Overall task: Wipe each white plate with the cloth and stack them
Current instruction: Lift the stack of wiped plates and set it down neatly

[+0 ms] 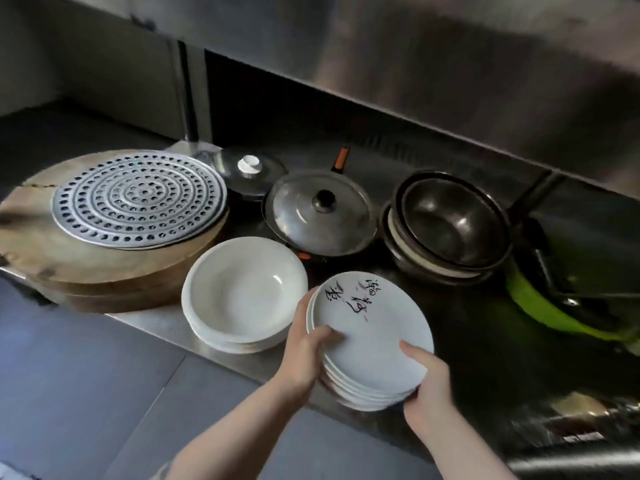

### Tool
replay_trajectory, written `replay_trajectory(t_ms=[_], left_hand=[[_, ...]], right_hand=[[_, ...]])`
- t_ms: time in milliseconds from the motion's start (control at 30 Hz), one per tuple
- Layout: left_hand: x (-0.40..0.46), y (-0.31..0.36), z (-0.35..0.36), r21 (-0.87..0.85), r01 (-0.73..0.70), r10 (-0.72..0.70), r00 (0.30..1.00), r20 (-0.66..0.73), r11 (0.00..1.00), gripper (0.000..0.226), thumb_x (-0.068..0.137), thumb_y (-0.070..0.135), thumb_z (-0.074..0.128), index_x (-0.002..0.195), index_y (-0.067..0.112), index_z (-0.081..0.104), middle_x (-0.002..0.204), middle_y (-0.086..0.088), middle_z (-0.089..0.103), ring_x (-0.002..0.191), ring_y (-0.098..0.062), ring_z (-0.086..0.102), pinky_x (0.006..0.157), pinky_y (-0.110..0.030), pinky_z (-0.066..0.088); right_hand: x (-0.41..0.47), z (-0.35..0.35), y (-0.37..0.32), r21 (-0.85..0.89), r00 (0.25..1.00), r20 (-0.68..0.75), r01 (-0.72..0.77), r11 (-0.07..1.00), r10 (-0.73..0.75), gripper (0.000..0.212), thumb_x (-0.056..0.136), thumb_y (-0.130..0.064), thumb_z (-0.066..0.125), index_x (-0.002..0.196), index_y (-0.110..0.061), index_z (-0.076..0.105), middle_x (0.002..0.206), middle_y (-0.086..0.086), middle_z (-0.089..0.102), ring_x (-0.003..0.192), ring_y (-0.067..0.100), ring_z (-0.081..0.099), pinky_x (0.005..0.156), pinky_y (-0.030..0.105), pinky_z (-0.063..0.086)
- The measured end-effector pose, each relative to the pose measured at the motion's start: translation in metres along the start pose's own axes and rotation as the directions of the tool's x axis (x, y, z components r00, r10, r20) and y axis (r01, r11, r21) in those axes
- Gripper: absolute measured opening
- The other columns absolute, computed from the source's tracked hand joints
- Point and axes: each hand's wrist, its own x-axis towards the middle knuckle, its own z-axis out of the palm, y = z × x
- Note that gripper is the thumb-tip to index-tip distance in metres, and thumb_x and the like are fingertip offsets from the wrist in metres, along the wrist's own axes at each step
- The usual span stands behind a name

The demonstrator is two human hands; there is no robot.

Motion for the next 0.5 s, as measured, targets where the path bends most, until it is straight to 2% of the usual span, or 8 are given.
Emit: replay_trajectory(t_ms=[133, 367, 500], left_hand=[[0.040, -0.021, 0.010, -0.039, 0.001, 0.001, 0.999, 0.050, 0.999, 0.067, 0.056, 0.017, 0.064, 0.122, 0.030, 0.060, 0.121, -0.002, 0.067, 0.115, -0.023, 0.061, 0.102, -0.053, 0.047], [0.076, -0.049, 0.019, -0.096, 0.053, -0.046, 0.996, 0.077, 0.994, 0.061, 0.057, 0.017, 0.066, 0.114, 0.038, 0.064, 0.114, -0.001, 0.071, 0.109, -0.024, 0.066, 0.094, -0.048, 0.052], [0.086, -0.053, 0.026, -0.074, 0.028, -0.022, 0.997, 0.075, 0.997, 0.062, 0.059, 0.014, 0.064, 0.117, 0.035, 0.064, 0.115, 0.000, 0.070, 0.109, -0.022, 0.066, 0.093, -0.043, 0.053]], right_hand=[[0.037, 0.000, -0.003, 0.017, 0.999, -0.029, 0.040, 0.999, -0.040, 0.040, 0.068, -0.009, 0.064, 0.108, -0.007, 0.067, 0.100, 0.016, 0.072, 0.096, 0.037, 0.064, 0.083, 0.041, 0.051], [0.075, -0.002, -0.006, 0.033, 0.997, -0.050, 0.062, 0.998, -0.061, 0.030, 0.075, -0.008, 0.062, 0.103, -0.005, 0.068, 0.095, 0.016, 0.073, 0.089, 0.035, 0.066, 0.074, 0.036, 0.051], [0.092, -0.008, -0.002, 0.052, 0.995, -0.070, 0.069, 0.996, -0.065, 0.028, 0.074, -0.008, 0.063, 0.102, -0.006, 0.069, 0.092, 0.015, 0.074, 0.089, 0.035, 0.066, 0.073, 0.037, 0.051]])
